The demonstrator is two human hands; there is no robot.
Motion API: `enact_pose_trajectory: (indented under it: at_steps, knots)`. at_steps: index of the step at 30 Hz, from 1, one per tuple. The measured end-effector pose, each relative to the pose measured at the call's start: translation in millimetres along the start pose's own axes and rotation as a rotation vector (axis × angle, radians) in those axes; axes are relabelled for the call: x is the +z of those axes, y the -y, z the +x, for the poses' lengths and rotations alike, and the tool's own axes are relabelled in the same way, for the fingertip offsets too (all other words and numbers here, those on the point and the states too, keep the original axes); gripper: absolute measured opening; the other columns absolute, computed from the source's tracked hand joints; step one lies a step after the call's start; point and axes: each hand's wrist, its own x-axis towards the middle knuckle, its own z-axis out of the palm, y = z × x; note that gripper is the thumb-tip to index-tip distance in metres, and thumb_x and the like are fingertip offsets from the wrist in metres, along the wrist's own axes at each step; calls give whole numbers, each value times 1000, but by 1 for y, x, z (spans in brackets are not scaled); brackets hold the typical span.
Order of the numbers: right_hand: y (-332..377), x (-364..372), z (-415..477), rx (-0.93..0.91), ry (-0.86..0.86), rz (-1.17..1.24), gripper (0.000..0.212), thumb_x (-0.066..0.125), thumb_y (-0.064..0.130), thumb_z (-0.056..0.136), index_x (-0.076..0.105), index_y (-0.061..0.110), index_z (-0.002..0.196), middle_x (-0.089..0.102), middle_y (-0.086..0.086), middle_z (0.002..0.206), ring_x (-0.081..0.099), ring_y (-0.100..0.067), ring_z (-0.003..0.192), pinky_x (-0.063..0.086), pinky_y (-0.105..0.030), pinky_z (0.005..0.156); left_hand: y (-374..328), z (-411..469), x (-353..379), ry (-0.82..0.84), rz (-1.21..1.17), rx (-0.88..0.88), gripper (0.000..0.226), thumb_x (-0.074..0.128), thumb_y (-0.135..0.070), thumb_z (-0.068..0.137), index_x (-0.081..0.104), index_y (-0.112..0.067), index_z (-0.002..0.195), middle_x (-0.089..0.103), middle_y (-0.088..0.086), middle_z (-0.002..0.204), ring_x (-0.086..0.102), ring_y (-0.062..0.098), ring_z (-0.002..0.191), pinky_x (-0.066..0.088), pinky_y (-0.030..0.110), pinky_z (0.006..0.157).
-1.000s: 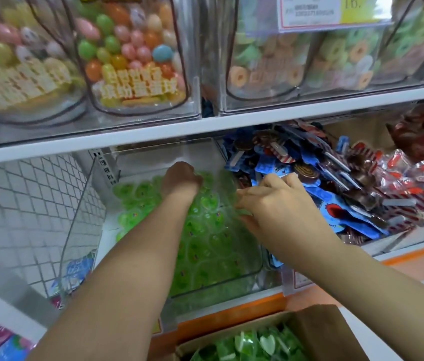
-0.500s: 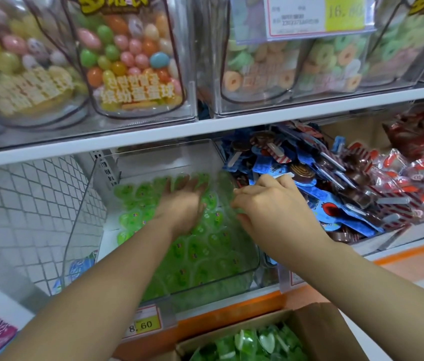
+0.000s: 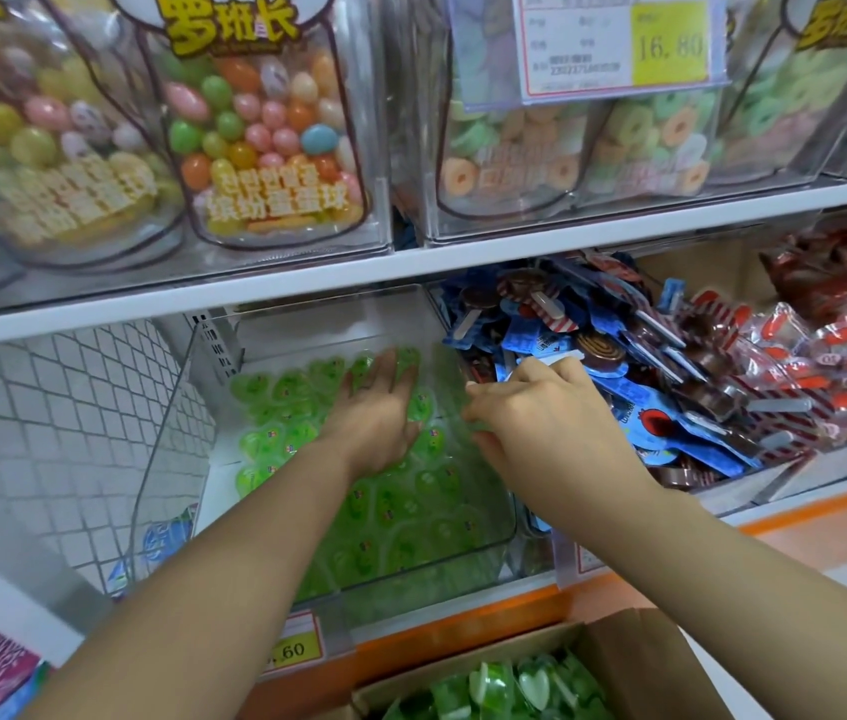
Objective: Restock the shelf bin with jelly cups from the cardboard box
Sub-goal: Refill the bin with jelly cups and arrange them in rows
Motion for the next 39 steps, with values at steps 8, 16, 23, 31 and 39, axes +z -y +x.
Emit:
enact_pose_trajectory:
  at_steps: [8,16,23,31,39]
  knots:
    - [0,2,0,-5,-1,7,27,83,17,50,64,29,65,64,12,62,50,-16,62,11,-31,63,1,7,4,50,-7,-55,82,41,-51,95,-9,-18,151,-15,11,157,-11,25,146,-9,49,117]
    - [2,-1,1,1,23,-11,29,83,16,47,63,29,61,64,11,62,49,-16,61,8,-32,62,1,3,1,31,-34,-109,84,43,-51,94,-11,-20,150,-20,12,156,-16,24,145,-14,48,113]
    - [3,-1,0,10,60,-19,26,80,16,52,63,30,66,64,12,66,50,-15,65,20,-30,62,11,2,2,72,-10,-181,86,41,-56,93,-9,-17,151,-17,12,157,-12,25,146,-11,55,114]
    - [3,-2,0,19,82,-3,25,79,14,55,64,30,67,67,11,71,50,-15,66,13,-32,63,9,5,3,49,10,-148,84,41,-55,93,-9,-20,151,-19,9,157,-17,22,145,-16,54,111]
    - [2,-4,0,17,89,-7,28,81,14,49,61,29,60,66,11,66,48,-15,61,7,-35,60,7,8,4,19,-17,-113,80,43,-52,93,-2,-23,152,-11,3,159,-14,22,145,-16,56,110]
